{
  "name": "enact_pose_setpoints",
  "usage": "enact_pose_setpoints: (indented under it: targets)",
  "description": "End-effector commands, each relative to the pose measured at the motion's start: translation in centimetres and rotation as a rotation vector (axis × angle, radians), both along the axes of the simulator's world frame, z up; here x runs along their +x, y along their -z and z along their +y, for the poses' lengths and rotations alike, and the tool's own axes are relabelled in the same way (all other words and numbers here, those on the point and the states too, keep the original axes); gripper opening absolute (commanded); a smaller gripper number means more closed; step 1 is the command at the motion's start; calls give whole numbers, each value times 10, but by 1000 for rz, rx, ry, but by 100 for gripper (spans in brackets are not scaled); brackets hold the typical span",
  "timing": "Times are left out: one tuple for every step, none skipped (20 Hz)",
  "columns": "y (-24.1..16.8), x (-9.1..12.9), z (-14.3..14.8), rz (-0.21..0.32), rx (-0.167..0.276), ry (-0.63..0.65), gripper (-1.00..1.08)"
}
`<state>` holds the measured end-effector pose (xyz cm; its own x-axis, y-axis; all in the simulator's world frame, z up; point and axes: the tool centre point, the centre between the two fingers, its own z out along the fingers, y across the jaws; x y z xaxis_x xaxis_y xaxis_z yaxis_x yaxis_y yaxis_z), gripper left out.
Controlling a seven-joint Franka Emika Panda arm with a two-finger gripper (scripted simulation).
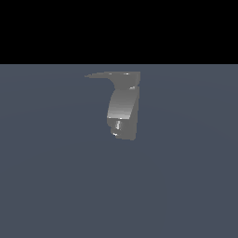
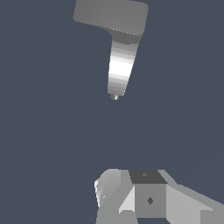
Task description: Turn on the faucet by rotating a designated handle.
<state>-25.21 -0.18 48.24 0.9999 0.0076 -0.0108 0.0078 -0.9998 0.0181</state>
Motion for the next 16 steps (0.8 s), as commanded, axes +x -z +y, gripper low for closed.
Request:
enact_pose_setpoints:
  targets:
    - [0,0,0,0,0,0,-100]
    - [0,0,0,0,0,1,-100]
    - [0,0,0,0,0,2,-100]
    - [1,0,1,0,0,5,-100]
    - [1,1,2,0,0,8,-100]
    - [2,1,3,0,0,13,-100]
    - [2,2,4,0,0,18,-100]
    - [3,2,5,0,0,25,-100]
    - [4,3,7,0,0,33,-100]
    - [5,4,9,0,0,42,-100]
    - [7,5,11,0,0,51,-100]
    - [8,6,13,0,0,62,-100]
    - [10,7,16,-1,0,74,-100]
    - [11,9,19,-1,1,87,-100]
    - [13,10,22,-1,1,101,-100]
    - [15,12,25,-1,1,116,-100]
